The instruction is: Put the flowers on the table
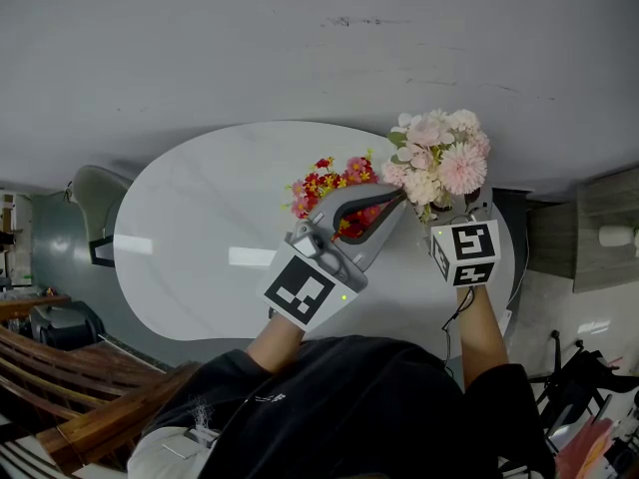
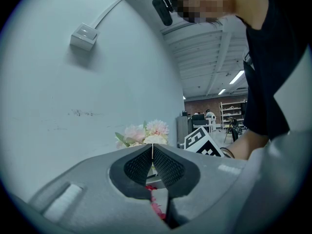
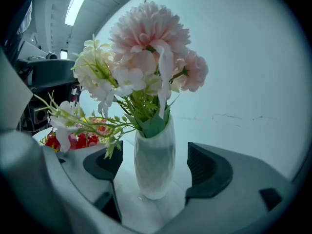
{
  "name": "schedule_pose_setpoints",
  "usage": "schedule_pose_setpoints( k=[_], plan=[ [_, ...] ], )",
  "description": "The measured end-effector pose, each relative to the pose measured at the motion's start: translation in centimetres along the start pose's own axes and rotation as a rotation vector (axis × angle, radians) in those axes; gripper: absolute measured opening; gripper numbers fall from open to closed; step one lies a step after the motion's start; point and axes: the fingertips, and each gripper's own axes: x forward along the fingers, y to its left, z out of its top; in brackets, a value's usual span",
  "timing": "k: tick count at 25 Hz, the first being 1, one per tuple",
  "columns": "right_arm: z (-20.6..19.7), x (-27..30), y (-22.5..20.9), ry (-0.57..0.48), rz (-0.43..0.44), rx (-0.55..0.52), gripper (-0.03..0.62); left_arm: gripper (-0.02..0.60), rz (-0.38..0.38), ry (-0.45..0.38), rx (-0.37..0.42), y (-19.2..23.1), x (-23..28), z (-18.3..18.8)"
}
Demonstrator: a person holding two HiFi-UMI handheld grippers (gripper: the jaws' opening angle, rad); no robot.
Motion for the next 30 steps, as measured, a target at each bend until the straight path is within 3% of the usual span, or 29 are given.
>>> schedule_pose_setpoints(
  k=[30],
  plan=[
    [-0.2, -4.0, 0.6, -0.009, -0.031, 0.027, 0.407, -0.002, -0.014, -0.034, 0.032, -2.6, -1.6, 1.7]
  ],
)
